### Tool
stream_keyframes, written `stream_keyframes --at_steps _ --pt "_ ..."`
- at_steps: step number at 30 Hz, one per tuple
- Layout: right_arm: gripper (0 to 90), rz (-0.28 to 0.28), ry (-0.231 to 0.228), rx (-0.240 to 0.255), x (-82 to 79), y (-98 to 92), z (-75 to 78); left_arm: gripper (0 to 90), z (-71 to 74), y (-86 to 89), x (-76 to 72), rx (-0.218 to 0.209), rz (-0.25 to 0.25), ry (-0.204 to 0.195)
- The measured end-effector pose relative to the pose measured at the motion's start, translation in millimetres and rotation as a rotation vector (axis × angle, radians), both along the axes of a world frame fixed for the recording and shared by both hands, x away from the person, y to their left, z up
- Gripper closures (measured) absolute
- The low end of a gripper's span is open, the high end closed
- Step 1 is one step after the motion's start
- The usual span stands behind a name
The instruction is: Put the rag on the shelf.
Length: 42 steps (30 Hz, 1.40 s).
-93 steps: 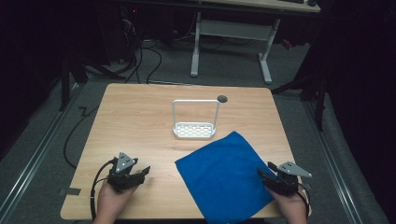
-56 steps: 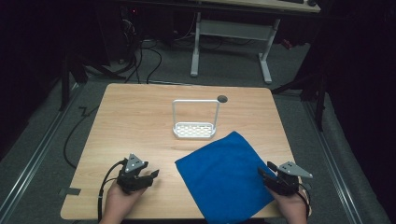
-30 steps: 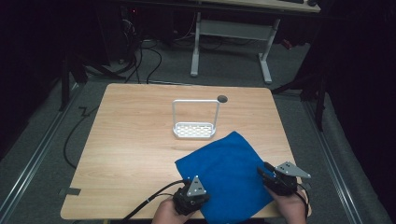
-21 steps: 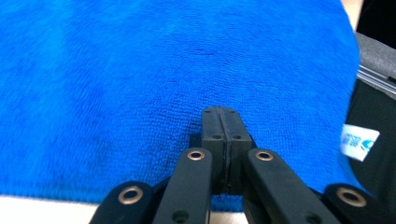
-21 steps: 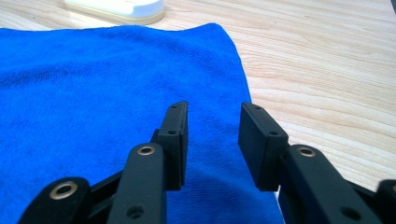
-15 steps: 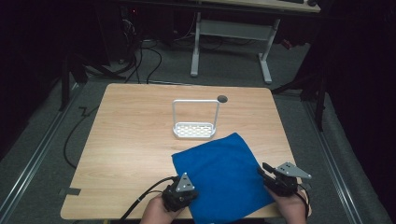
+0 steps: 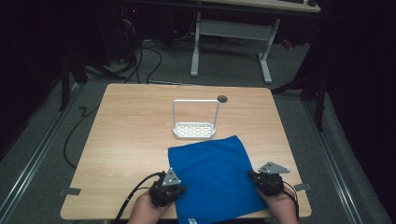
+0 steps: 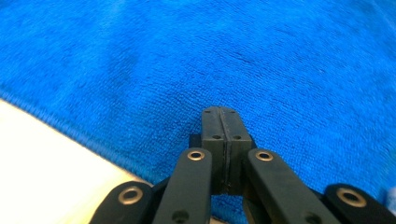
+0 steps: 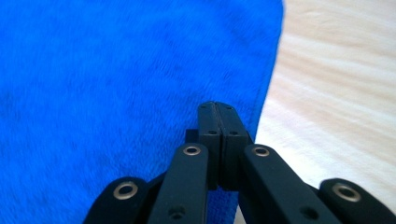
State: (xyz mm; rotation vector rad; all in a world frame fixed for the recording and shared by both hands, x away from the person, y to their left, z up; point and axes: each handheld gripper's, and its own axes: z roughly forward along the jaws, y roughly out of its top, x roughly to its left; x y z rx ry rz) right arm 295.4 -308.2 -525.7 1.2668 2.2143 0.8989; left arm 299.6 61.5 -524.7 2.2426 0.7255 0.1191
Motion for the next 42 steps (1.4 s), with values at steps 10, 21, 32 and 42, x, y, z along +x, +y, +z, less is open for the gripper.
stream_keyframes --at_steps 10,21,32,42 --pt "90.0 0.098 0.013 0.002 -13.4 25.5 0.4 90.0 0.3 28.5 12.2 0.007 0.080 0.005" --pt "90.0 0.180 0.022 -0.001 -26.2 50.0 0.9 90.0 -0.5 60.9 14.6 -0.013 0.137 0.034" --pt "90.0 0.198 0.024 0.003 -27.1 54.6 0.7 89.0 -1.6 73.5 6.6 -0.035 0.147 0.051" --pt "89.0 0.195 -0.004 -0.033 -23.6 54.6 0.4 85.2 -0.8 69.4 4.1 -0.035 0.129 0.054"
